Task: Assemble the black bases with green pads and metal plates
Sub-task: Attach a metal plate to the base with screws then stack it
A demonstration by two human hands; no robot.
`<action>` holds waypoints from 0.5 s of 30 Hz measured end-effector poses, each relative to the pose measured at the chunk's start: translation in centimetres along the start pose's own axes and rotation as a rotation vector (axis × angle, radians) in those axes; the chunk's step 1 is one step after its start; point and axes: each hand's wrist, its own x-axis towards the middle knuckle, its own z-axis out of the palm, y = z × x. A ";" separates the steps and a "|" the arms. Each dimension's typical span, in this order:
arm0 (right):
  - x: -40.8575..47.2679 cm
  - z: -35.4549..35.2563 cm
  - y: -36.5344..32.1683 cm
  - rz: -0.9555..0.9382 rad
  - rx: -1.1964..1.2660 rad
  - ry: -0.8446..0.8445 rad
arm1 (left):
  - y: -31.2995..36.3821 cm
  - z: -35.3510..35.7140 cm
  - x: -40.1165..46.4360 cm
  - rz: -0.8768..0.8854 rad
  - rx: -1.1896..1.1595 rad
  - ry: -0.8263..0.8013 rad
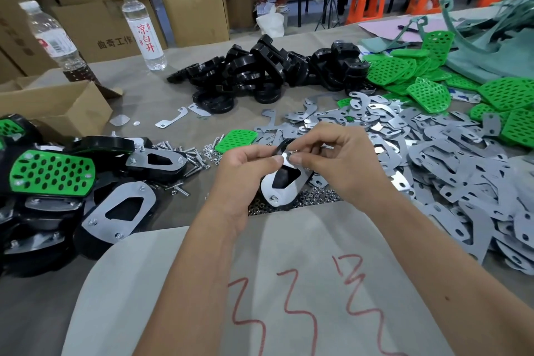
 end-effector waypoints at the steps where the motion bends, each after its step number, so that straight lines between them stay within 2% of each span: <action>1: 0.0 0.0 0.1 -0.005 0.002 0.006 | 0.0 0.0 -0.1 -0.001 0.004 -0.004; 15: 0.0 0.4 0.6 -0.046 -0.052 0.062 | -0.1 -0.3 0.1 -0.005 0.004 -0.008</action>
